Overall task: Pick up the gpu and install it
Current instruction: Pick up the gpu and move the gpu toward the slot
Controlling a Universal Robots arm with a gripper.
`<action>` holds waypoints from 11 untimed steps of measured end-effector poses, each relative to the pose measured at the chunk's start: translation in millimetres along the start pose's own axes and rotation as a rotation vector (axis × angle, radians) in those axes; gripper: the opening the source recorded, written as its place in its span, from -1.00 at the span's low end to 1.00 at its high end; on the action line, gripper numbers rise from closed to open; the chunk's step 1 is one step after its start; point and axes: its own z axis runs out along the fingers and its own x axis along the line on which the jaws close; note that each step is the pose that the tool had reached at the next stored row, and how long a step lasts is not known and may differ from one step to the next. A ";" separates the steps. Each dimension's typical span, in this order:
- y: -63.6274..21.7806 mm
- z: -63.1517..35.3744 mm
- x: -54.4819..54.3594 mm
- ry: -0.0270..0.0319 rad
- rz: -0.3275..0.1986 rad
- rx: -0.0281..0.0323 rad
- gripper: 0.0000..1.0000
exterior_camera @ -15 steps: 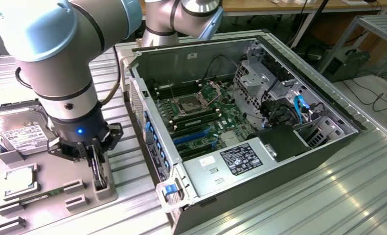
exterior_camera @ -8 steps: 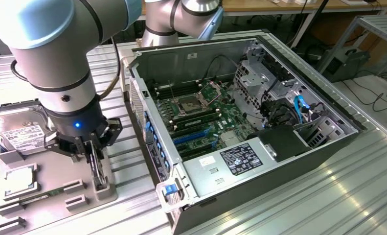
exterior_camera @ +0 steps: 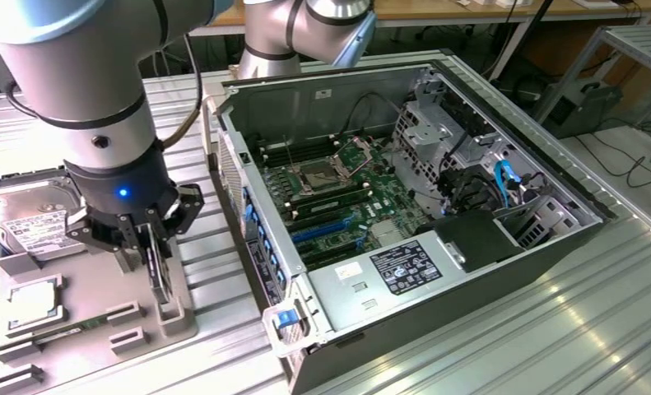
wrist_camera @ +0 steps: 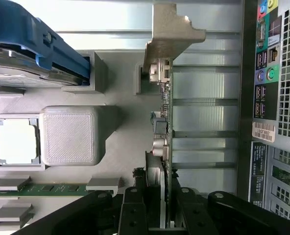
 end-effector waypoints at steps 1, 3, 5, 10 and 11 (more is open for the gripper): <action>0.0 -2.2 0.0 0.0000 0.000 -0.0001 -0.44; -0.1 -7.5 -0.2 -0.0001 0.000 -0.0001 -0.44; -0.2 -14.5 -0.3 0.0000 0.000 0.0000 -0.44; -0.5 -28.6 -0.7 -0.0001 0.000 -0.0001 -0.44; -0.5 -31.5 -0.7 -0.0001 0.000 -0.0001 -0.44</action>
